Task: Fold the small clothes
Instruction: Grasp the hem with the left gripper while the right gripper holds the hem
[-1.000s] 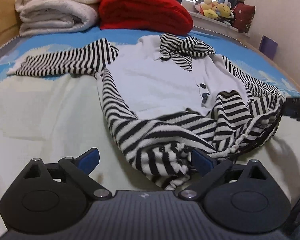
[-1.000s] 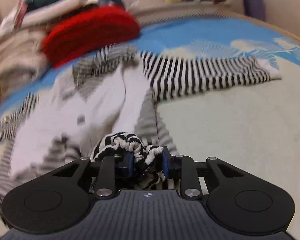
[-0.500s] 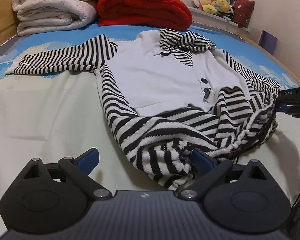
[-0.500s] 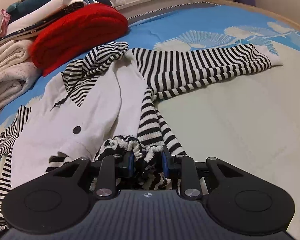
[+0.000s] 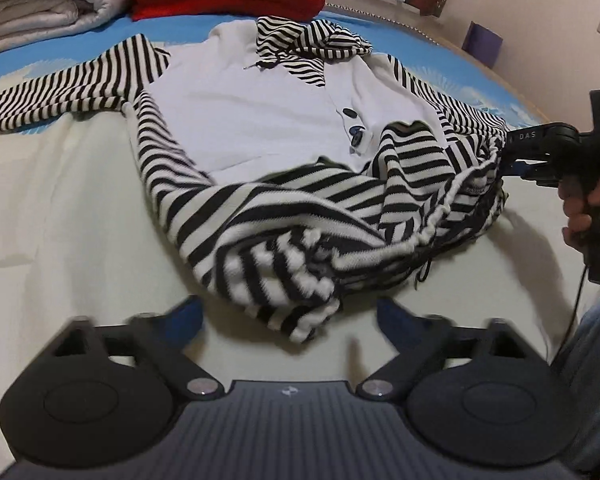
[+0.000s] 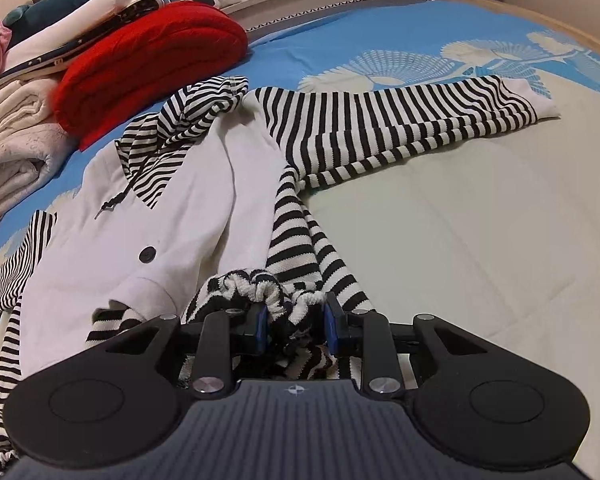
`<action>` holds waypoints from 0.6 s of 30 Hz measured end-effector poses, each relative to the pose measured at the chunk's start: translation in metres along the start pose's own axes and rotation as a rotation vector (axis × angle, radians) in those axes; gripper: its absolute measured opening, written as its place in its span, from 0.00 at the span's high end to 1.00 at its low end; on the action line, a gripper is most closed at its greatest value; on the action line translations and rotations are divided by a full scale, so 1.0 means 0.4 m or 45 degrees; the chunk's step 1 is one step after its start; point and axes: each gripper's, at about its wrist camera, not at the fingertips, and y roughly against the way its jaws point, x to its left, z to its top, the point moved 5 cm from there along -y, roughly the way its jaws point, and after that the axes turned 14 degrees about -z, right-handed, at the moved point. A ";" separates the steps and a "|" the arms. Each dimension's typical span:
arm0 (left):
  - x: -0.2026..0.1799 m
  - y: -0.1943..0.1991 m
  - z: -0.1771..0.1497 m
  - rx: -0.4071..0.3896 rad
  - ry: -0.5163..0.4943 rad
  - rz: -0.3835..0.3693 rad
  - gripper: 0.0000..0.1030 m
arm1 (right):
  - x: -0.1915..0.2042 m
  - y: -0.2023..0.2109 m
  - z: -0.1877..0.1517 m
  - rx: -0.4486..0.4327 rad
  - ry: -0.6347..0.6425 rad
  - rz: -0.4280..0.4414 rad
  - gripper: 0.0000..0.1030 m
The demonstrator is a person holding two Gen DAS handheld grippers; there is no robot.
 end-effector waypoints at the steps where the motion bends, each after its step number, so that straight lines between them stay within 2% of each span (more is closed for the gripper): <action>1: 0.001 -0.009 0.007 0.002 0.019 -0.011 0.39 | 0.001 0.002 0.001 -0.001 -0.003 0.005 0.72; 2: 0.009 -0.014 0.013 -0.004 0.058 -0.029 0.45 | 0.001 0.005 0.002 -0.003 -0.011 0.013 0.72; 4: 0.029 -0.019 0.030 -0.044 0.157 -0.049 0.72 | -0.001 0.017 0.011 -0.019 -0.060 0.085 0.72; 5: 0.040 -0.014 0.039 -0.087 0.215 -0.039 0.73 | -0.005 0.025 0.019 -0.026 -0.122 0.176 0.71; 6: 0.058 -0.005 0.051 -0.139 0.285 -0.028 0.75 | -0.014 0.032 0.030 -0.011 -0.230 0.313 0.67; 8: 0.099 0.013 0.073 -0.229 0.431 -0.019 0.79 | -0.032 0.036 0.048 0.082 -0.429 0.590 0.61; 9: 0.117 0.018 0.081 -0.259 0.497 -0.022 0.79 | -0.038 0.034 0.053 0.113 -0.468 0.644 0.59; 11: 0.133 0.017 0.097 -0.281 0.567 -0.036 0.79 | -0.044 0.027 0.053 0.136 -0.453 0.610 0.57; 14: 0.129 -0.001 0.115 -0.287 0.559 0.023 0.79 | -0.046 0.016 0.033 0.151 -0.368 0.482 0.54; 16: 0.129 -0.017 0.120 -0.277 0.571 0.053 0.79 | -0.051 0.009 0.022 0.216 -0.363 0.502 0.46; 18: 0.133 -0.033 0.125 -0.270 0.585 0.078 0.79 | -0.060 -0.001 0.016 0.338 -0.373 0.565 0.38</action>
